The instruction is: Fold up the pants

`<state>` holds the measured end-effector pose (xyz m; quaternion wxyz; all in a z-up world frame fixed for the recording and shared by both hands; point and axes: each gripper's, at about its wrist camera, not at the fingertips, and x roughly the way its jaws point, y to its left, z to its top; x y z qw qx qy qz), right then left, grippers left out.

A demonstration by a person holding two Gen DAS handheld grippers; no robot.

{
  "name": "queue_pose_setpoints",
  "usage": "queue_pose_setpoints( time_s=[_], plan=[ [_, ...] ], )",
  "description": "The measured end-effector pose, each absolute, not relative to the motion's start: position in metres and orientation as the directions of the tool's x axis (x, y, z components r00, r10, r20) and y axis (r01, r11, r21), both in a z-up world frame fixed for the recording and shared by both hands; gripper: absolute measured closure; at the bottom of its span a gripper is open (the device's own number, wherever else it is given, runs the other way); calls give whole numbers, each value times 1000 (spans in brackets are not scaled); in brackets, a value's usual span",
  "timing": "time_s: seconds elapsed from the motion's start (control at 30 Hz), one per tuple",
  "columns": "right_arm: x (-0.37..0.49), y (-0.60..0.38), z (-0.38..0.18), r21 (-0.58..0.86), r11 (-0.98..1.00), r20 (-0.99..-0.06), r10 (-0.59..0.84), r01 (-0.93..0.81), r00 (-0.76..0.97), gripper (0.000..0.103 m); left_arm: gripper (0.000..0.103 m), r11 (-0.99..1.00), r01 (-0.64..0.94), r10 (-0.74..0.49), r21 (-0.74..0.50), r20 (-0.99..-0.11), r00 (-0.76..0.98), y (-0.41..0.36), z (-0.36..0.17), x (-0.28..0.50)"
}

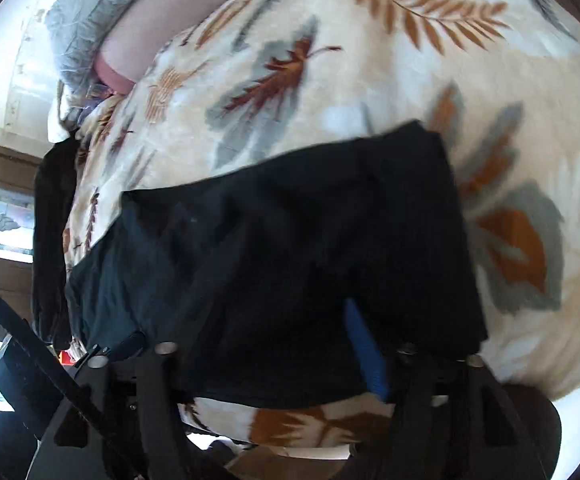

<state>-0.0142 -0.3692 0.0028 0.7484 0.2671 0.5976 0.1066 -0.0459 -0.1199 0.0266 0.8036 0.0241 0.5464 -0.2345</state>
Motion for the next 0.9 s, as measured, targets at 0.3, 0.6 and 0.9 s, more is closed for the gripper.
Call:
queue_pose_setpoints(
  time_s=[0.3,0.6,0.9],
  plan=[
    [-35,-405,35,322,904,-913,218,281,345,42,33,901,425,-265,-87,-886,380,-124,49,-66],
    [-72,-428,61,375,881,-868,223,288,444,31,31,937,349,-173,-13,-885,433,-109,61,-57],
    [-83,-388,40,336,909,-888,219,247,403,31,31,935,355,-166,3,-880,446,-102,66,-53]
  ],
)
